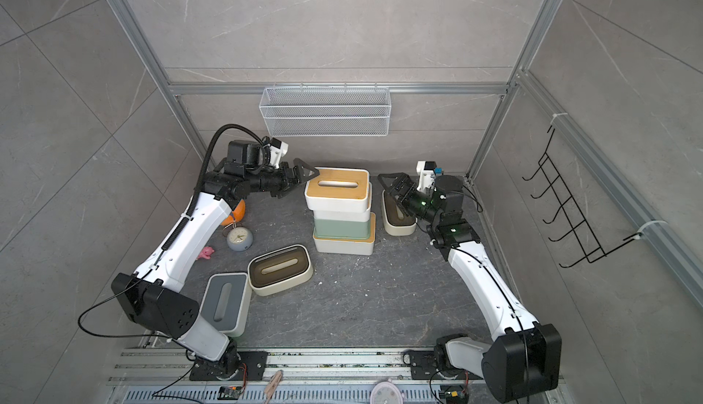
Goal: Stack the tissue boxes
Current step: Place the tissue box at the tissue box, then adjust the tissue box on the tissue box.
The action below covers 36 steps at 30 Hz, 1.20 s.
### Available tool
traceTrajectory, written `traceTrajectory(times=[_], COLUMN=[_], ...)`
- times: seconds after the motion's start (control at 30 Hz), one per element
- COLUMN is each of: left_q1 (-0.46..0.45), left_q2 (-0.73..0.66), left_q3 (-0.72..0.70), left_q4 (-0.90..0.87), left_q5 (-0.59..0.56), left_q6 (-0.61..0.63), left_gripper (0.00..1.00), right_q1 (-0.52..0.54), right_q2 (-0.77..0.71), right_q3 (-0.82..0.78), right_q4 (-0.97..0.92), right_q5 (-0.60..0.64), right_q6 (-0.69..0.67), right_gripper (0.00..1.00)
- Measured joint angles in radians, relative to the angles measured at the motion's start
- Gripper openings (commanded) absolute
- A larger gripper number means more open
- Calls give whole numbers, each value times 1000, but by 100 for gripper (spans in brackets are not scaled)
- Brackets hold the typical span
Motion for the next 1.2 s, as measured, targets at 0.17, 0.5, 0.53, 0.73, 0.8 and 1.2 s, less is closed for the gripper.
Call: traceTrajectory(times=[0.17, 0.5, 0.53, 0.73, 0.8, 1.2], left_q1=[-14, -17, -17, -19, -19, -23], left_q2=[35, 54, 56, 63, 66, 92], left_q3=[31, 52, 56, 69, 74, 98], left_q4=[-8, -14, -14, -13, -12, -13], left_q5=[18, 31, 35, 41, 44, 46], left_q6=[0, -6, -7, -11, -11, -15], left_gripper=[99, 99, 99, 99, 99, 99], right_q1=[7, 74, 74, 76, 76, 109], right_q2=[57, 116, 116, 116, 116, 143], right_q3=[8, 24, 26, 29, 29, 111], right_q4=[7, 5, 5, 3, 4, -89], right_q5=[-40, -55, -55, -54, -54, -32], right_q6=[24, 31, 31, 31, 31, -39], right_gripper=[100, 100, 100, 100, 100, 100])
